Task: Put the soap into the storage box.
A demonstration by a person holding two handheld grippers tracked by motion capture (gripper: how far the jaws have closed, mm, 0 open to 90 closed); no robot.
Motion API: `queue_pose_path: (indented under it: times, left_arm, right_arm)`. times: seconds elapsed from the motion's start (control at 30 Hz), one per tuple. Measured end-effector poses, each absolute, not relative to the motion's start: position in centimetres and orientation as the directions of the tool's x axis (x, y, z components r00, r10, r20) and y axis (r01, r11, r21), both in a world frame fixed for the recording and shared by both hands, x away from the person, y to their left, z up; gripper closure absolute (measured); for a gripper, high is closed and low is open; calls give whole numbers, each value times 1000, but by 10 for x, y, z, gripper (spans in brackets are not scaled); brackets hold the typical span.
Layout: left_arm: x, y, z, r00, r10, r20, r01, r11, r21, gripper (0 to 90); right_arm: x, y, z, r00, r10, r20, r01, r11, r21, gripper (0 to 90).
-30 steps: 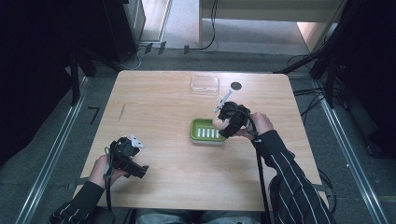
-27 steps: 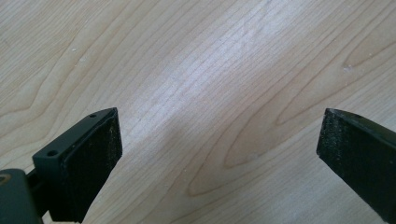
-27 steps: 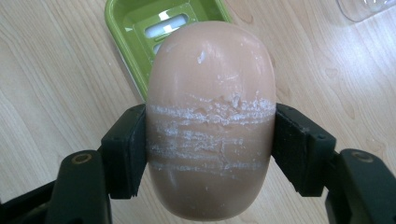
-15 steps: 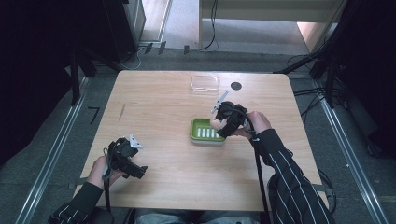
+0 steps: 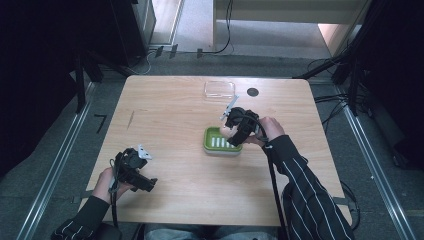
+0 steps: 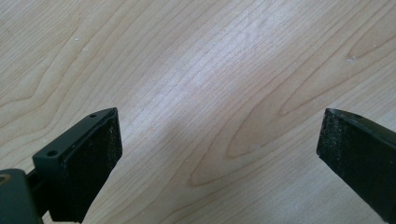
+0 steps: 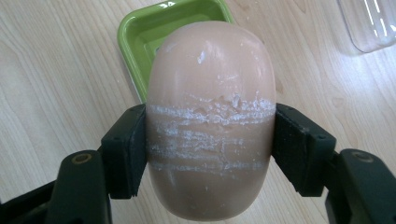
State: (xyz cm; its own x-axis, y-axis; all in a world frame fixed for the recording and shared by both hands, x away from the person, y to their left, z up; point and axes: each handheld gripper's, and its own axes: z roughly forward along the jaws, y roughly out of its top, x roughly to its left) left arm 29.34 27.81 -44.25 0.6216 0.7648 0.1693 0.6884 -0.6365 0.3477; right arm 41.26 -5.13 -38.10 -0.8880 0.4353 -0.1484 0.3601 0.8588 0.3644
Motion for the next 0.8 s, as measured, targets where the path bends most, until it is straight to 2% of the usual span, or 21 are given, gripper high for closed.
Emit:
queue_pose_path:
  times: [0.8]
  left_arm:
    - [292,279,-443,619,768,167,692,-633,347,5]
  right_arm:
    - [417,-46,-383,-903,406,-142,334,869,365,336]
